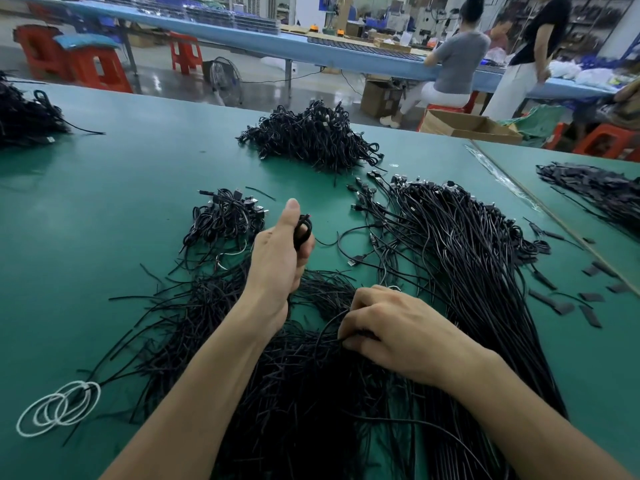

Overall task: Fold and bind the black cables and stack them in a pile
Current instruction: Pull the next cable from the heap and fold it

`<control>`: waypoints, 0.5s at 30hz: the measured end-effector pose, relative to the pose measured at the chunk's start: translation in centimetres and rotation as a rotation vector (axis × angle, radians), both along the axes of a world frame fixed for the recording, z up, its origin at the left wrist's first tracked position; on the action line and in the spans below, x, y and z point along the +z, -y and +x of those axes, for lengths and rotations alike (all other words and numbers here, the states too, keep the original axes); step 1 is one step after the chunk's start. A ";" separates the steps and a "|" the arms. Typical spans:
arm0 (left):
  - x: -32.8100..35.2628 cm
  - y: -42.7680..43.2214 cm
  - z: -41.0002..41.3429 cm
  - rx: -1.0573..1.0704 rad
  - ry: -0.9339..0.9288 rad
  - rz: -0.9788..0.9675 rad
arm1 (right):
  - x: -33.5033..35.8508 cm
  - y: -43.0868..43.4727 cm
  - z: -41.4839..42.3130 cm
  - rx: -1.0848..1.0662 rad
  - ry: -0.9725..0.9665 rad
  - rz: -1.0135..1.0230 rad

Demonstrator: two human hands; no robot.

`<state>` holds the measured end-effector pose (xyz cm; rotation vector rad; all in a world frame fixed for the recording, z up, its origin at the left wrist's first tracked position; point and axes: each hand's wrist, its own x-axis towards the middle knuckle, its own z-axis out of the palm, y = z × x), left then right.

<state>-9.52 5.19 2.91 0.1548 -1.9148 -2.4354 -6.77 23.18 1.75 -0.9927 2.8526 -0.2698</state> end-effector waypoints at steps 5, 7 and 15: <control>0.4 0.0 0.4 -0.017 0.008 0.010 | 0.2 -0.5 0.4 -0.087 0.015 -0.074; 0.5 0.1 0.4 -0.012 -0.003 -0.018 | 0.8 -1.3 0.3 -0.159 0.039 -0.163; 0.4 -0.7 0.9 -0.186 -0.145 -0.082 | 4.1 0.2 -0.4 -0.464 0.000 -1.038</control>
